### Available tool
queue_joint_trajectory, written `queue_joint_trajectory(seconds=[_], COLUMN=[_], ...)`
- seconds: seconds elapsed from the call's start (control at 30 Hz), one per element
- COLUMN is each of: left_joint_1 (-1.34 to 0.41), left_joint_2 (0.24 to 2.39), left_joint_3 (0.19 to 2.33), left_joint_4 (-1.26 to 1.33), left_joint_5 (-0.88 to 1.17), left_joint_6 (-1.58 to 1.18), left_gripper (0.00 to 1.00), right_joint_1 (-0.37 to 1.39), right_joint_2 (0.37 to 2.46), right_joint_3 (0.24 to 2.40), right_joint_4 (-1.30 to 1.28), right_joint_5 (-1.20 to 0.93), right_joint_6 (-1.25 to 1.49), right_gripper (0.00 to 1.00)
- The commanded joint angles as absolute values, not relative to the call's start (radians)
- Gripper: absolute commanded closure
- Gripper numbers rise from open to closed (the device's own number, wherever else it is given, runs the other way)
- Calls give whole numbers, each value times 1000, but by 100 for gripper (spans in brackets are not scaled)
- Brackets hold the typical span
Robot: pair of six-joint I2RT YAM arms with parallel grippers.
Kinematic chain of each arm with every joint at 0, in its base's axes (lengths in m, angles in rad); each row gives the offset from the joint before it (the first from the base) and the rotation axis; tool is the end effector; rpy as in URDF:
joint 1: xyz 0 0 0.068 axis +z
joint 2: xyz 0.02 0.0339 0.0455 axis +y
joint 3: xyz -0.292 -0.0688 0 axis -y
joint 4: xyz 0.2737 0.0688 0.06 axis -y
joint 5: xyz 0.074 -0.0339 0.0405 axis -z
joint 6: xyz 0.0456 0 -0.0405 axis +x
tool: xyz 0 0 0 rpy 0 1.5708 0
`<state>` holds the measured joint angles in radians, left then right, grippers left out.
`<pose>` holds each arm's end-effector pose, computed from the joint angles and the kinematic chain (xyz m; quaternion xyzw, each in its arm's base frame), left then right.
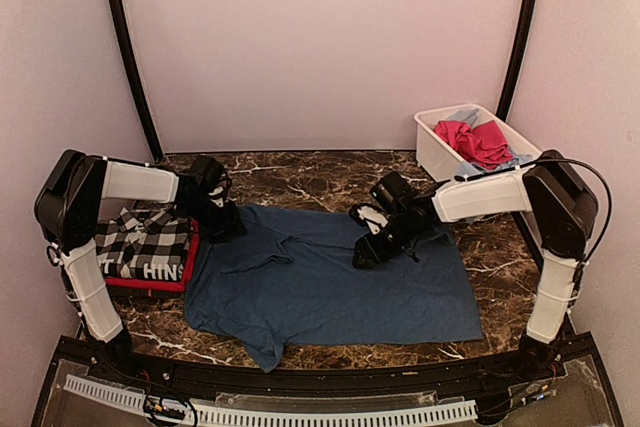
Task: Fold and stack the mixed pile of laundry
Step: Adjust the 1/3-folded T-shirt at the center of the board.
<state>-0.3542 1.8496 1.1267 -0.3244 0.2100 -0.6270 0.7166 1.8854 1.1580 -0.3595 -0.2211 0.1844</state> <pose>0.3762 -0.1492 0.1554 -0.1038 0.9554 -0.2105 0.1793 0.3024 0.2767 0.1491 -0.2793 0.9240 0.2001 0.1677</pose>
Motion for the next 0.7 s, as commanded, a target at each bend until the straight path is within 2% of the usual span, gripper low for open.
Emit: queue_joint_trajectory(seconds=[0.0, 0.17, 0.3, 0.4, 0.53, 0.67], left_joint_1=[-338, -337, -337, -338, -337, -337], left_joint_2=[1827, 1821, 1813, 1810, 1808, 1798], left_joint_3=[1121, 1137, 1132, 1125, 1120, 1124], left_joint_4=[-411, -428, -426, -419, -420, -432], left_joint_5=[172, 181, 178, 182, 184, 174], left_joint_6=[-579, -566, -565, -565, -566, -564], left_gripper=[56, 56, 56, 56, 56, 56], right_joint_1=[696, 601, 468, 443, 442, 442], right_joint_2=[1776, 1668, 1665, 1685, 1774, 1846], right_joint_3=[1141, 1144, 1105, 1121, 1169, 1170], right_joint_4=[-477, -577, -576, -538, -518, -555], right_joint_5=[-158, 41, 63, 103, 183, 227], right_joint_6=[169, 111, 139, 158, 170, 156], right_gripper=[42, 50, 56, 65, 82, 87])
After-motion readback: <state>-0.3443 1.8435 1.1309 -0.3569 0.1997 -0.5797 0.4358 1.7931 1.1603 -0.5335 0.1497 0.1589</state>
